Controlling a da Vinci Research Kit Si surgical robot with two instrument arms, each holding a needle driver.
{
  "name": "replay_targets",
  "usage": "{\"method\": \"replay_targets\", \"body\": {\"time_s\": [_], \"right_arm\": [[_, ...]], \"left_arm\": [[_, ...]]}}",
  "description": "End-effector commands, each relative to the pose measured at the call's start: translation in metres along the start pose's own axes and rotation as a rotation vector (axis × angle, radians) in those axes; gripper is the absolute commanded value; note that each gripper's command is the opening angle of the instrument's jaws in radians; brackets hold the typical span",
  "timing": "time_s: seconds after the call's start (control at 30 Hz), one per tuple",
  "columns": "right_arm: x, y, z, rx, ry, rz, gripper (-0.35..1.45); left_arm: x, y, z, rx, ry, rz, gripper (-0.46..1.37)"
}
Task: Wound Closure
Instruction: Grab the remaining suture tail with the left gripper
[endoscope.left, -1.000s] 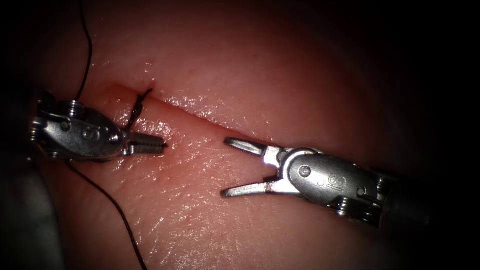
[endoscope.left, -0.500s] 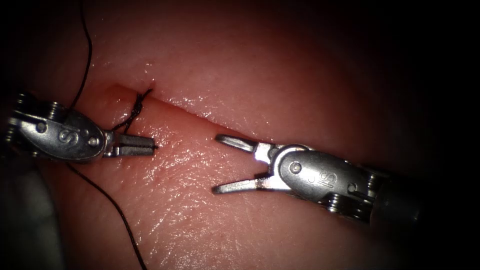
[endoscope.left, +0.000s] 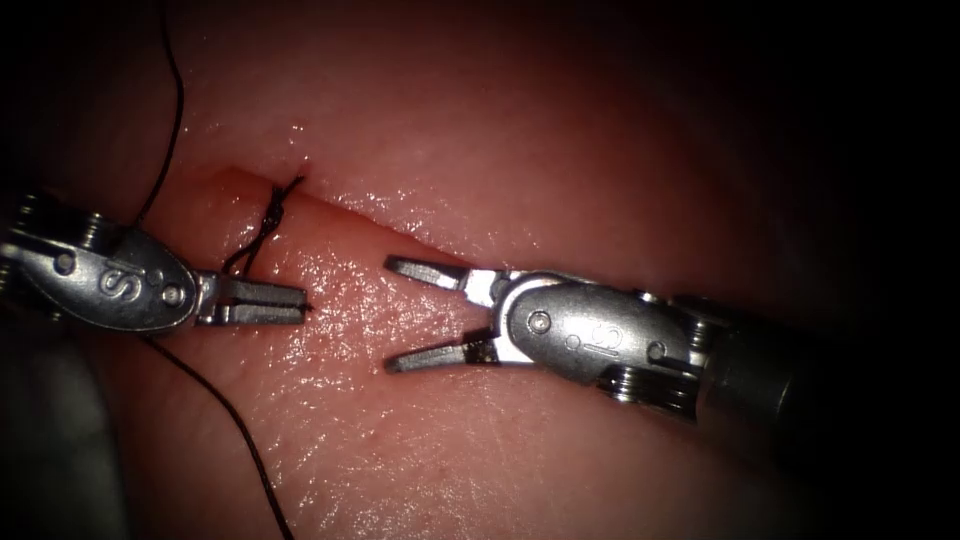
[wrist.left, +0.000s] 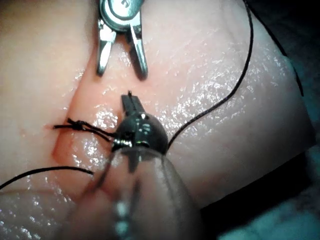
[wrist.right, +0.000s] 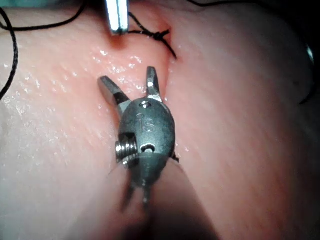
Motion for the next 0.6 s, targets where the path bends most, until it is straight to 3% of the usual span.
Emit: {"method": "replay_targets", "body": {"time_s": [0.03,0.6], "right_arm": [[-0.0001,0.0001,0.0004,0.008,0.006,-0.006,1.21],[-0.0001,0.0008,0.0037,-0.041,0.076,-0.029,1.27]], "left_arm": [[0.0,0.0,-0.0001,-0.005,0.0,-0.003,-0.35],[0.0012,0.0006,-0.0008,-0.012,0.001,-0.005,-0.35]]}}
